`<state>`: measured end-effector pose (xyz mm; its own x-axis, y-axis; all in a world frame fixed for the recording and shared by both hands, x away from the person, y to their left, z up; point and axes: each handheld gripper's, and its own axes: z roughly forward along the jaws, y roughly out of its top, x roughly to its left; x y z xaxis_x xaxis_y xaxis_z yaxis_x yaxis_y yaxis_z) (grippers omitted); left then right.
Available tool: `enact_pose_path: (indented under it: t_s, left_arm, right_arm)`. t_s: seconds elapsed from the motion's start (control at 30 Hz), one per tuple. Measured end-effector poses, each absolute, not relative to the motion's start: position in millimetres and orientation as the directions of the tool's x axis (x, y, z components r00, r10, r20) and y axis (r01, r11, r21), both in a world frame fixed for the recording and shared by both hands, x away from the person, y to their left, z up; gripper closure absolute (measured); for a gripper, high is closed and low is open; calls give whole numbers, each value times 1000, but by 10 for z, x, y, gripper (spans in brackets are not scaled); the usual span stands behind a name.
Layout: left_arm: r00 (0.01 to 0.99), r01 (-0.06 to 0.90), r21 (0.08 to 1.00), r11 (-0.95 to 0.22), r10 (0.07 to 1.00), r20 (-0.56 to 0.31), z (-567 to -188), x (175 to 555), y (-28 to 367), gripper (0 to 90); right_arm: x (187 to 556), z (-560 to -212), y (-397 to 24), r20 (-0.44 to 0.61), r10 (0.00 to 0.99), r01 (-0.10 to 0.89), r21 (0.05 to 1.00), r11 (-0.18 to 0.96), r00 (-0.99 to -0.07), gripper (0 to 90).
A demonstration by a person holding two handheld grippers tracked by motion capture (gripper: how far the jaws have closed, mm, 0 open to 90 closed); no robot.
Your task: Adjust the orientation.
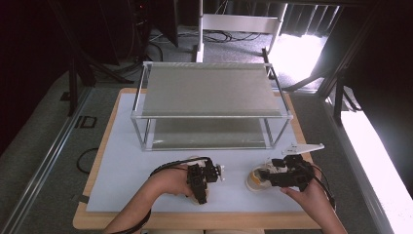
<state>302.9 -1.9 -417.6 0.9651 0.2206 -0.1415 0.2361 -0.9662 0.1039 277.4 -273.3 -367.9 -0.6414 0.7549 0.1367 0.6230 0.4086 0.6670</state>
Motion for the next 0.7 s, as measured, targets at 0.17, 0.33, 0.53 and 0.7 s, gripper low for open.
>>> enact_pose_path:
  t_s: [0.17, 0.33, 0.53, 0.7]
  left_arm:
    - [964, 239, 105, -965, 223, -144, -4173, 3030, -16, 495]
    - [965, 236, 109, -966, 220, -141, -4178, 3036, -17, 495]
    - [964, 237, 108, -966, 220, -146, -4178, 3038, -15, 495]
    - [964, 239, 109, -965, 222, -149, -4184, 3040, -17, 495]
  right_arm:
    - [2773, -3736, -2632, 179, 749, 678, 591, 437, -638, 413]
    - [2851, -3851, -2537, 214, 759, 732, 514, 448, -615, 496]
    - [3011, -4010, -2440, 193, 774, 762, 425, 488, -603, 572]
    - [3104, -4087, -2349, 180, 759, 760, 361, 541, -626, 652]
